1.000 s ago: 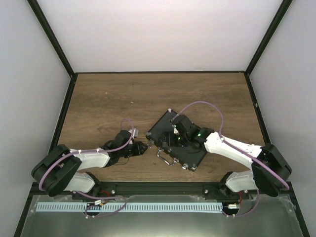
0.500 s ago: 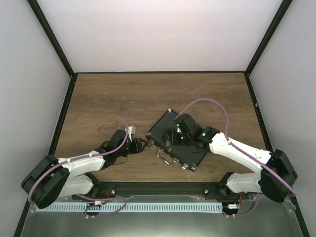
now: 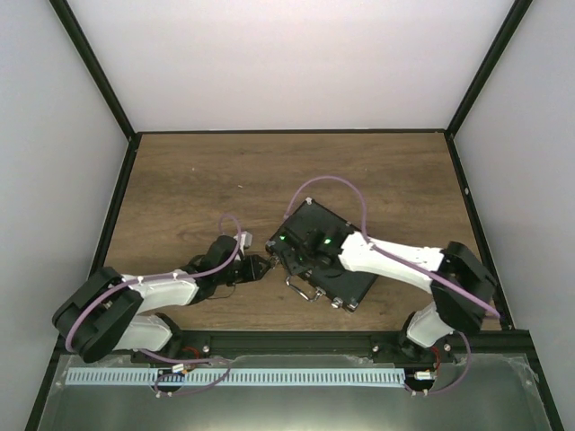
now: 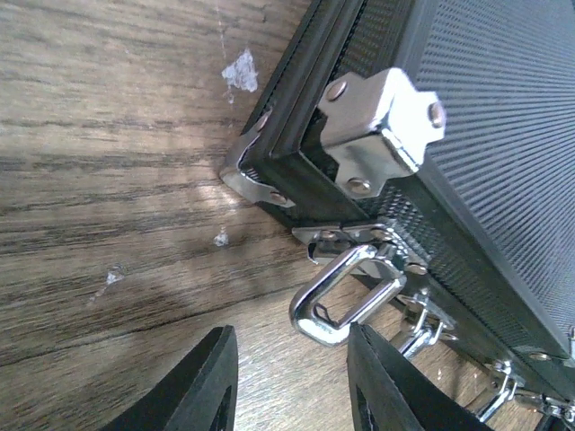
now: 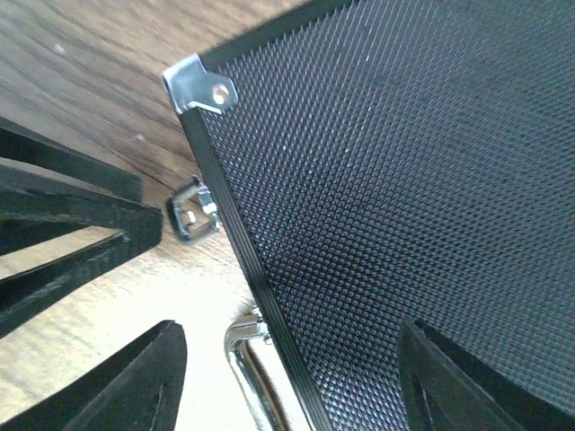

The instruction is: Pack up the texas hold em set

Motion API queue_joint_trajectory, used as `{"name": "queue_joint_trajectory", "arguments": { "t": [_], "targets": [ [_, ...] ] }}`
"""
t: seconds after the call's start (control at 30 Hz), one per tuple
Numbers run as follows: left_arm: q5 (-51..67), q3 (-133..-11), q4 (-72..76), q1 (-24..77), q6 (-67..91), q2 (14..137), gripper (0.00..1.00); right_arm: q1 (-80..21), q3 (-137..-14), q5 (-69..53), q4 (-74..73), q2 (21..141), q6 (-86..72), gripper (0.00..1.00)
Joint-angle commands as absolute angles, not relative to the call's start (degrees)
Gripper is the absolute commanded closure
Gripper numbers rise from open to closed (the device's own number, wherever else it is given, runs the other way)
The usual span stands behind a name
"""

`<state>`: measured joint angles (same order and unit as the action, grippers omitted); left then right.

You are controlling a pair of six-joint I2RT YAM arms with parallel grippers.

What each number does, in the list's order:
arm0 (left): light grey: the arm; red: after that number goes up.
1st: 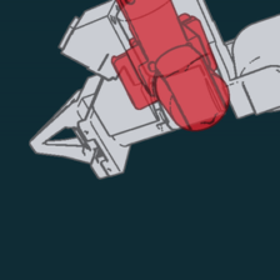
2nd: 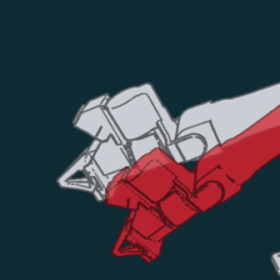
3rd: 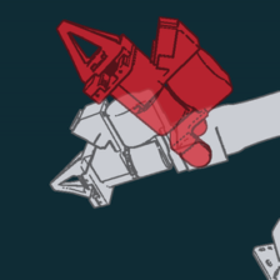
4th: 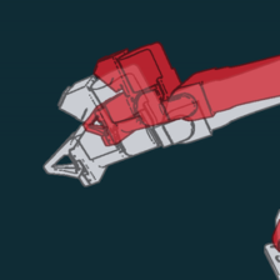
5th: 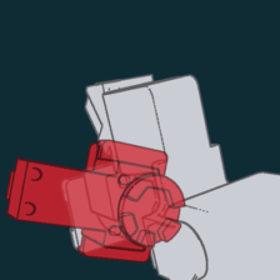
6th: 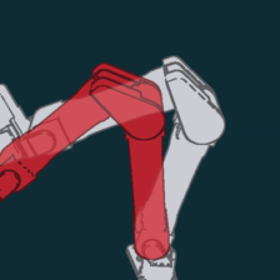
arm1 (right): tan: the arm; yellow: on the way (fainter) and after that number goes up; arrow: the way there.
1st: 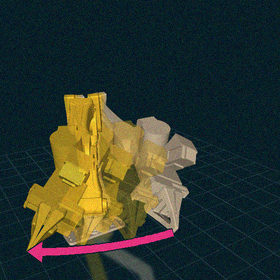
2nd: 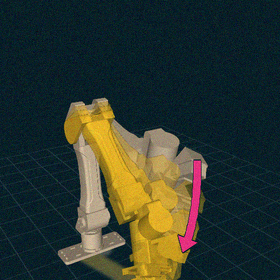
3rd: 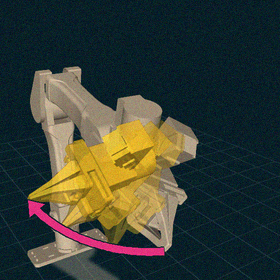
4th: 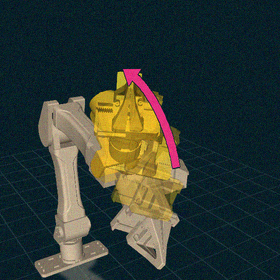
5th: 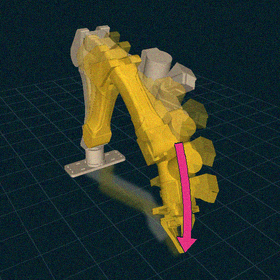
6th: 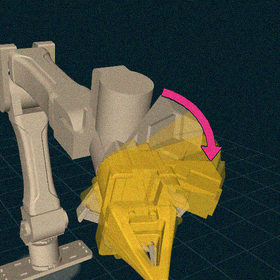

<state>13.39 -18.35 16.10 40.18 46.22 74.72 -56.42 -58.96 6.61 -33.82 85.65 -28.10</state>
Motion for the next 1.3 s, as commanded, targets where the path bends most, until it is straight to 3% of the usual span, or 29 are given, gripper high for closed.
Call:
{"name": "queue_joint_trajectory", "arguments": {
  "t": [0.0,0.5,1.27],
  "targets": [
    [15.0,-19.7,19.9,40.6,46.8,76.5,0.65,-58.2,-62.5,14.6,-38.6,90.4,-24.4,0.36],
    [14.4,-19.8,21.5,40.6,47.0,80.2,0.72,-58.6,-57.0,8.0,-32.9,95.1,-21.3,0.48],
    [13.3,-21.6,25.7,40.7,47.5,88.2,0.8,-60.5,-53.5,4.2,-29.8,97.2,-25.2,0.49]
  ]
}}
